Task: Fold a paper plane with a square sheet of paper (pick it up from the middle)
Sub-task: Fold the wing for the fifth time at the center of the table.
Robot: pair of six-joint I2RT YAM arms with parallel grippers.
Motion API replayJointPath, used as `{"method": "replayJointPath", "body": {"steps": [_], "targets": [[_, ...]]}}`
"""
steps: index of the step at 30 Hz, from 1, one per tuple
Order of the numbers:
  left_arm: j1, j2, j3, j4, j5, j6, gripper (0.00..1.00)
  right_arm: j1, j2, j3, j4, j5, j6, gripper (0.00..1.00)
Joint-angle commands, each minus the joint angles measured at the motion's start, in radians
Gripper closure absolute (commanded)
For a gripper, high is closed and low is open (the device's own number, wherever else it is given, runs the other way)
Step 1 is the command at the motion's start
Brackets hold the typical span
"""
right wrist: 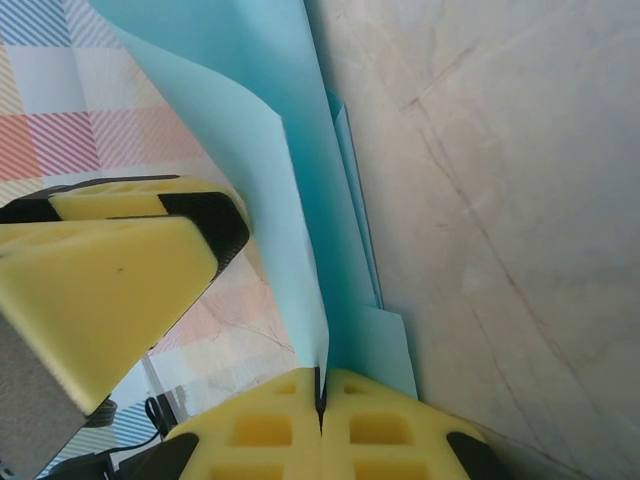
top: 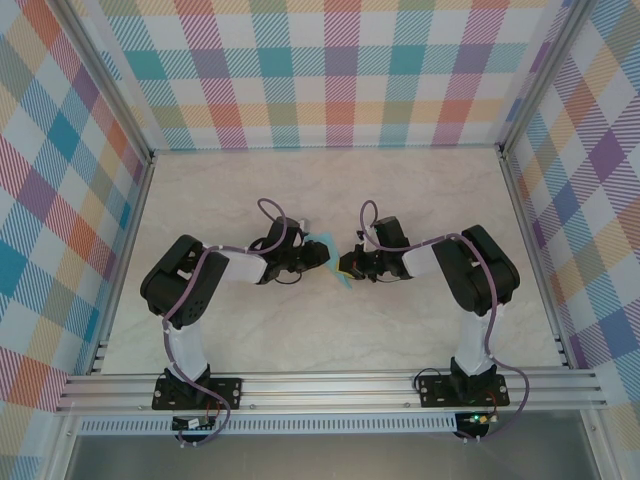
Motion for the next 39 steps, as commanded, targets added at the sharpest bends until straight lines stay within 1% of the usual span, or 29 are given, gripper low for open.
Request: {"method": "replayJointPath", "body": {"steps": [1, 4, 14, 22, 26, 31, 34, 39], "targets": [[-0.008, -0.016, -0.020, 0.081, 0.050, -0.007, 0.73, -0.012, 0.046, -0.002, -0.032, 0.024, 0.014, 1.00], [-0.010, -0.006, -0.017, 0.089, 0.062, -0.005, 0.75, -0.014, 0.056, 0.003, -0.042, 0.026, 0.020, 1.00], [-0.014, 0.033, -0.002, 0.052, 0.042, -0.010, 0.83, -0.021, 0.066, 0.011, -0.068, 0.034, 0.028, 1.00], [-0.022, 0.061, 0.030, -0.035, 0.002, -0.006, 0.86, -0.020, 0.073, 0.017, -0.075, 0.029, 0.028, 1.00], [-0.027, 0.081, 0.050, -0.117, -0.030, -0.001, 0.87, -0.021, 0.069, 0.025, -0.083, 0.021, 0.029, 1.00], [-0.028, 0.108, 0.061, -0.182, -0.045, -0.005, 0.88, -0.020, 0.046, 0.038, -0.106, 0.010, 0.028, 1.00], [-0.028, 0.119, 0.063, -0.210, -0.048, -0.009, 0.88, -0.022, 0.025, 0.046, -0.126, 0.009, 0.023, 0.93], [-0.028, 0.128, 0.065, -0.240, -0.057, -0.011, 0.89, -0.021, -0.015, 0.062, -0.169, 0.013, 0.006, 0.85]]}}
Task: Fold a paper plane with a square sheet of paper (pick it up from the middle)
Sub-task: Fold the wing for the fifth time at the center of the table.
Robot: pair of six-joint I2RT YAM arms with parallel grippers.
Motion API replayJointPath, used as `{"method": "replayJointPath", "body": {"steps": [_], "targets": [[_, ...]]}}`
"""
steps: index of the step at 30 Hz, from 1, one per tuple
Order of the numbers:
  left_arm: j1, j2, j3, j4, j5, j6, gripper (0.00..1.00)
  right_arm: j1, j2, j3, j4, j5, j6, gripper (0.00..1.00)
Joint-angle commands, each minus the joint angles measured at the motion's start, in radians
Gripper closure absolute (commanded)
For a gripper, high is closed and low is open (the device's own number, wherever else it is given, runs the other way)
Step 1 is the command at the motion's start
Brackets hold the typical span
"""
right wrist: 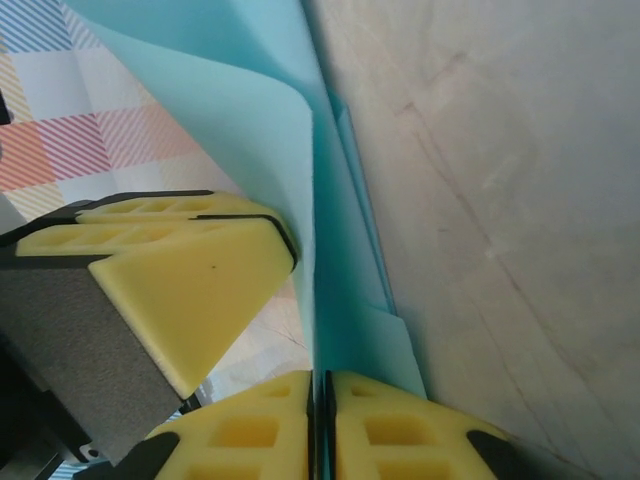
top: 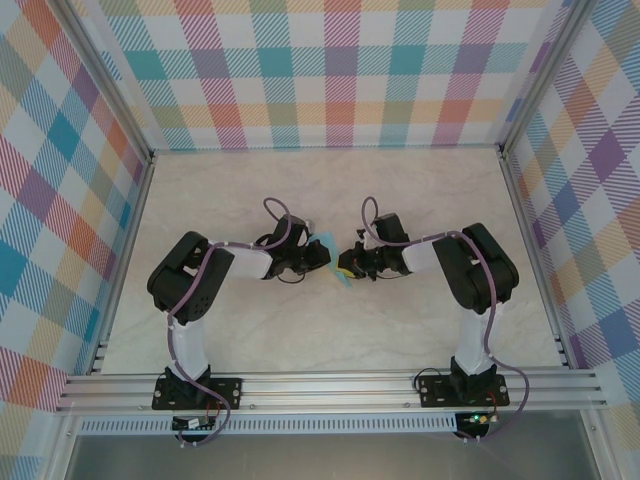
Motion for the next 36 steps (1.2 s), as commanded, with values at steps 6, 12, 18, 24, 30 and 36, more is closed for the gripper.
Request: {"method": "replayJointPath", "body": {"steps": [6, 12, 18, 24, 30, 36], "targets": [[-0.015, 0.084, -0.014, -0.130, -0.063, 0.004, 0.89, -0.008, -0.095, 0.018, -0.151, 0.091, -0.033, 0.73], [-0.014, 0.088, -0.011, -0.128, -0.061, 0.001, 0.89, -0.009, -0.181, 0.006, -0.216, 0.152, -0.066, 0.68], [-0.015, 0.090, -0.006, -0.130, -0.062, -0.005, 0.90, 0.022, -0.233, 0.027, -0.296, 0.209, -0.150, 0.74], [-0.015, 0.093, 0.000, -0.138, -0.063, -0.007, 0.90, 0.088, -0.185, 0.101, -0.353, 0.207, -0.197, 0.84], [-0.015, 0.093, 0.003, -0.142, -0.056, -0.005, 0.90, 0.120, -0.126, 0.162, -0.426, 0.265, -0.215, 0.86], [-0.015, 0.093, 0.008, -0.152, -0.062, -0.005, 0.90, 0.120, -0.085, 0.182, -0.497, 0.312, -0.220, 0.87]]}}
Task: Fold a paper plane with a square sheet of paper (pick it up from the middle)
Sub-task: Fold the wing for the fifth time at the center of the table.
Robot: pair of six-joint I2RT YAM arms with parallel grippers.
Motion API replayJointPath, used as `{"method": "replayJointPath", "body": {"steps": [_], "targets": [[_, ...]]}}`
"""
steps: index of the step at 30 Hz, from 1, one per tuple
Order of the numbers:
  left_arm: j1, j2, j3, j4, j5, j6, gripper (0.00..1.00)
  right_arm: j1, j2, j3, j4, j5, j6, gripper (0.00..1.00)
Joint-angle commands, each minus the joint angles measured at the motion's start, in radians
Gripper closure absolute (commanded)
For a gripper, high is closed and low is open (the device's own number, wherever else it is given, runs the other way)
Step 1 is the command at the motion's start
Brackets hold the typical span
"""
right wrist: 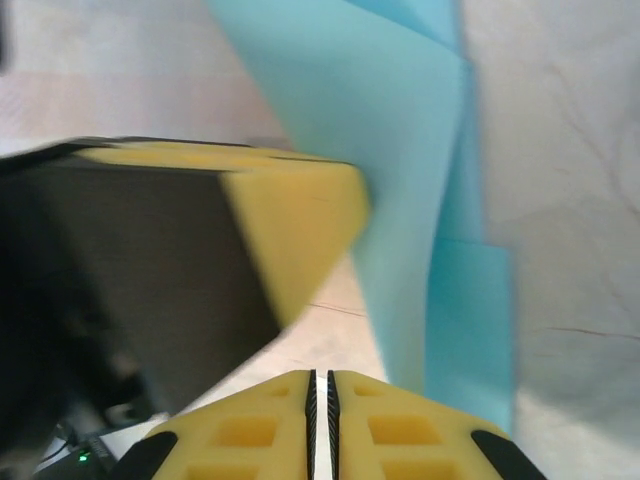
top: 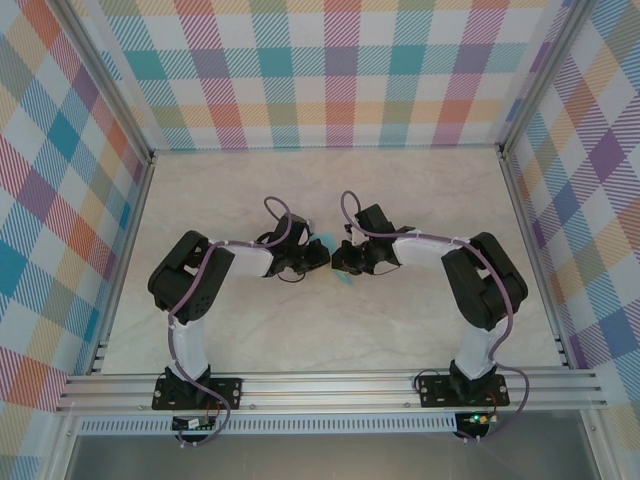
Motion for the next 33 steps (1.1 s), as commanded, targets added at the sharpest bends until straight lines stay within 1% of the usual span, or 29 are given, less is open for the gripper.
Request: {"method": "replayJointPath", "body": {"steps": [1, 5, 18, 22, 27, 33], "targets": [[-0.015, 0.087, -0.019, -0.106, -0.061, 0.002, 0.90, -0.003, 0.023, 0.027, -0.086, 0.042, -0.027, 0.87], [-0.015, 0.087, -0.015, -0.108, -0.062, 0.002, 0.90, -0.003, 0.022, 0.025, -0.120, 0.070, -0.035, 0.87], [-0.016, 0.088, -0.013, -0.112, -0.065, 0.002, 0.90, -0.004, 0.051, 0.008, -0.111, 0.025, -0.035, 0.88], [-0.015, 0.087, -0.014, -0.112, -0.065, 0.002, 0.90, -0.004, 0.058, -0.010, -0.109, 0.028, -0.030, 0.88], [-0.015, 0.090, -0.014, -0.112, -0.066, 0.001, 0.90, -0.004, 0.026, -0.026, -0.107, 0.021, -0.031, 0.88], [-0.015, 0.090, -0.013, -0.114, -0.066, 0.003, 0.90, -0.004, -0.027, -0.042, -0.115, -0.025, -0.052, 0.88]]}}
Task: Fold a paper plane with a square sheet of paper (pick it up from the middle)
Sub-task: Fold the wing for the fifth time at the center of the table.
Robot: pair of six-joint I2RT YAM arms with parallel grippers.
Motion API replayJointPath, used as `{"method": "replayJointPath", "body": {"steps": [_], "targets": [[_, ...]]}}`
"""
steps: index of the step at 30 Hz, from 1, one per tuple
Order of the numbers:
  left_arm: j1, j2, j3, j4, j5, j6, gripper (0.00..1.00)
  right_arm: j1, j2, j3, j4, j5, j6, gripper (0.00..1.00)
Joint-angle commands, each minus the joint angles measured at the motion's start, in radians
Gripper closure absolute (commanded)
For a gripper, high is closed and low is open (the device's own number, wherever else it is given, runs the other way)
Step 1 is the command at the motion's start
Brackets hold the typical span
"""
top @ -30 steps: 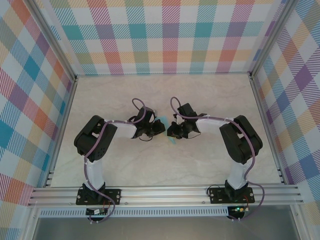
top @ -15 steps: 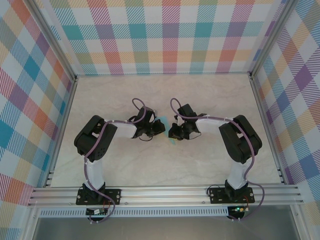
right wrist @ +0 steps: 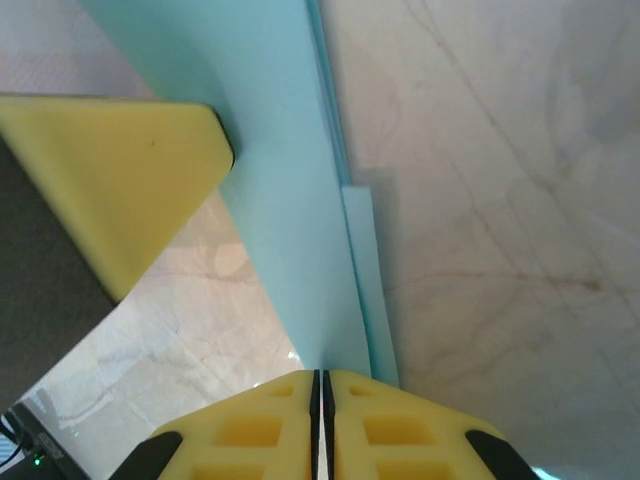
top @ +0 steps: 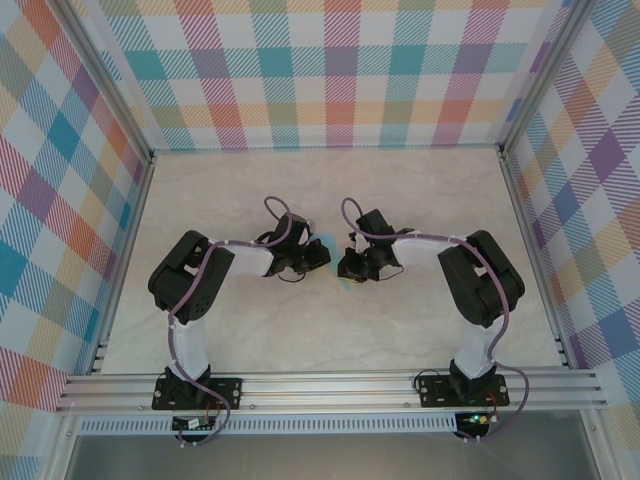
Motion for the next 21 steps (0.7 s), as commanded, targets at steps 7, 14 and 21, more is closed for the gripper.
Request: {"method": "replayJointPath", "body": {"steps": [7, 14, 21], "targets": [[-0.015, 0.093, -0.018, -0.107, -0.068, 0.004, 0.90, 0.001, -0.012, -0.051, -0.058, -0.033, -0.045, 0.88], [-0.015, 0.096, -0.015, -0.110, -0.070, 0.004, 0.90, 0.001, -0.015, -0.060, -0.100, 0.031, -0.054, 0.88], [-0.015, 0.096, -0.010, -0.117, -0.071, 0.004, 0.90, 0.001, -0.078, -0.060, -0.110, 0.004, -0.068, 0.88]]}}
